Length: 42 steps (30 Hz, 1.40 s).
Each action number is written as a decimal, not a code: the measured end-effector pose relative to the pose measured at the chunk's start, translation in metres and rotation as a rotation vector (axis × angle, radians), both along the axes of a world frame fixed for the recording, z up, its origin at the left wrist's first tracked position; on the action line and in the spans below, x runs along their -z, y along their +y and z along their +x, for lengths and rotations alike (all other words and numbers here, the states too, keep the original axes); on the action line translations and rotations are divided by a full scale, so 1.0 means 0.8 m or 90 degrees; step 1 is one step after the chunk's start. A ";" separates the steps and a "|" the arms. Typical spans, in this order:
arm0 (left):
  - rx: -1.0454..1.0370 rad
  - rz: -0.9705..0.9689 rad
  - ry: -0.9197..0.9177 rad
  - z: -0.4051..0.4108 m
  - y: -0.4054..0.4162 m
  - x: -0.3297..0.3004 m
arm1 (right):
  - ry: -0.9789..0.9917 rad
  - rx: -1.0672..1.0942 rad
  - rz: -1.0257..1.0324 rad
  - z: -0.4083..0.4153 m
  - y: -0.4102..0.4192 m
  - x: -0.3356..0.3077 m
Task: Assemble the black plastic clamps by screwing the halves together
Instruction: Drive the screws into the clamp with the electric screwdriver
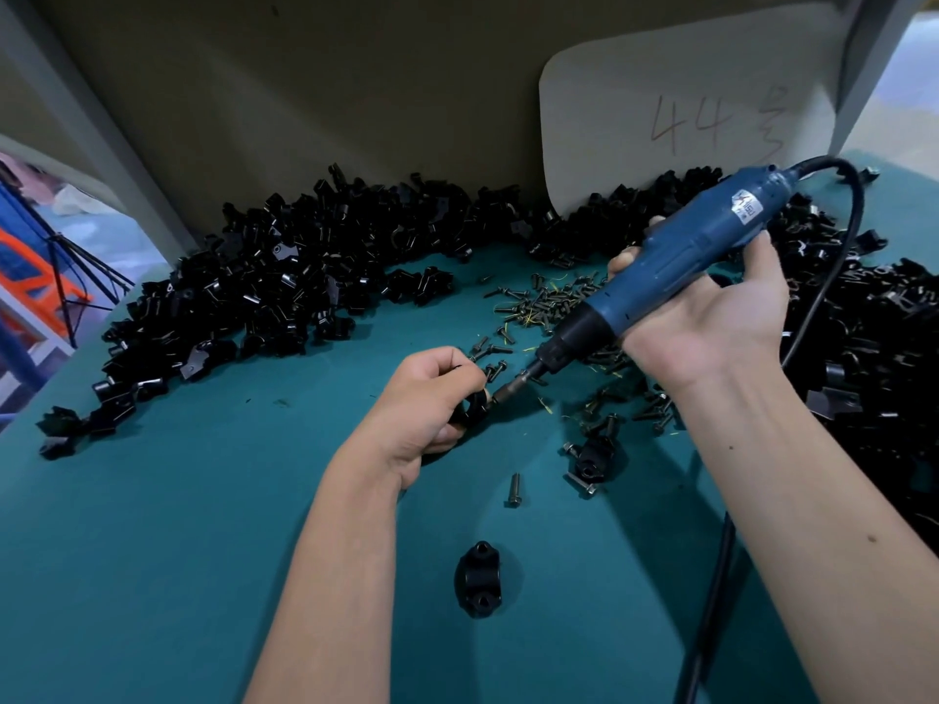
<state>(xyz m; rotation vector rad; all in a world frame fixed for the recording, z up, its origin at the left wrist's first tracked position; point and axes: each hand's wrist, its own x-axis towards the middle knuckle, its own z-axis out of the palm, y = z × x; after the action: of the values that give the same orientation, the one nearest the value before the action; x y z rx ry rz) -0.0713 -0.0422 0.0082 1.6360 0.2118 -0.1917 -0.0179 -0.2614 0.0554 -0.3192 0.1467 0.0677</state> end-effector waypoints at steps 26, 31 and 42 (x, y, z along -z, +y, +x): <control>-0.008 -0.026 -0.003 0.006 0.020 0.009 | -0.024 -0.034 0.010 -0.004 0.009 0.003; -0.010 -0.002 0.001 0.006 0.019 0.009 | -0.010 -0.038 0.019 -0.003 0.007 0.003; -0.011 0.009 -0.028 0.000 0.012 0.004 | 0.043 0.036 -0.042 -0.003 0.015 0.000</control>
<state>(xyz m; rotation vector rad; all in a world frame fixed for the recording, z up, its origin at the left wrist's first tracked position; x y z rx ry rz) -0.0710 -0.0327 0.0048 1.6501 0.1941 -0.1412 -0.0203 -0.2491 0.0554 -0.3784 0.2255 0.0176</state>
